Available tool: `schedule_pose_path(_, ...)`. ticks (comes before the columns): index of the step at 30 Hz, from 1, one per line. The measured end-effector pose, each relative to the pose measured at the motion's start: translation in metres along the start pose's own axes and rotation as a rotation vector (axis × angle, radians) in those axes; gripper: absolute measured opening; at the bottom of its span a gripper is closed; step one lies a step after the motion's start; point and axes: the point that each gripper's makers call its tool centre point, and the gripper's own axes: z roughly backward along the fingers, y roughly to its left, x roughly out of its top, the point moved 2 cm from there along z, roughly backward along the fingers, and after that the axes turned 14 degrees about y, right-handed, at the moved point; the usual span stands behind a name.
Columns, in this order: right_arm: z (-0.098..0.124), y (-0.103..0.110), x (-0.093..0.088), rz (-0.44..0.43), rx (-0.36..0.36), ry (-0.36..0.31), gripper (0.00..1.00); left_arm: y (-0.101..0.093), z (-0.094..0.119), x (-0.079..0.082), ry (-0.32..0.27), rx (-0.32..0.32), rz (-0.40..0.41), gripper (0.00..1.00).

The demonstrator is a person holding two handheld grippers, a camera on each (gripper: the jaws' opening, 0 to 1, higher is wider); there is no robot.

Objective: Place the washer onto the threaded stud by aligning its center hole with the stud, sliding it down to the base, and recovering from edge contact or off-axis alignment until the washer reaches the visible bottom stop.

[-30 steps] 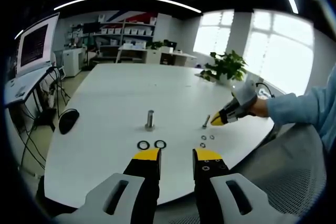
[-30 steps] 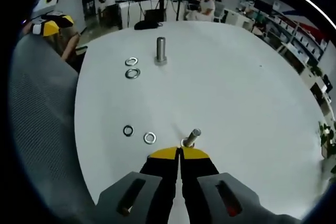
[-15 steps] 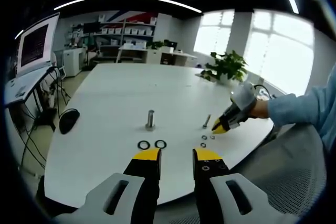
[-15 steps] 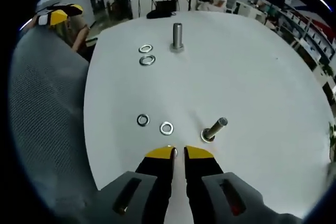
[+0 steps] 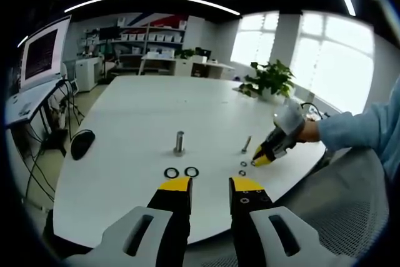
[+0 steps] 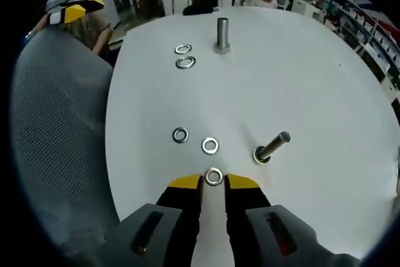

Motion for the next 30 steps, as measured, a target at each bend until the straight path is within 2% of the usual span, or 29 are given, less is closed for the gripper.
schedule_pose_path(22, -0.0009, 0.0018, 0.003, 0.065, -0.04, 0.017, 0.15, -0.0009, 0.0004, 0.0005, -0.003, -0.005, 0.0, 0.21)
schedule_pose_path(30, 0.0064, -0.0069, 0.0079, 0.029, -0.06, -0.018, 0.14, -0.0009, 0.0003, 0.0007, -0.005, -0.006, 0.001, 0.21)
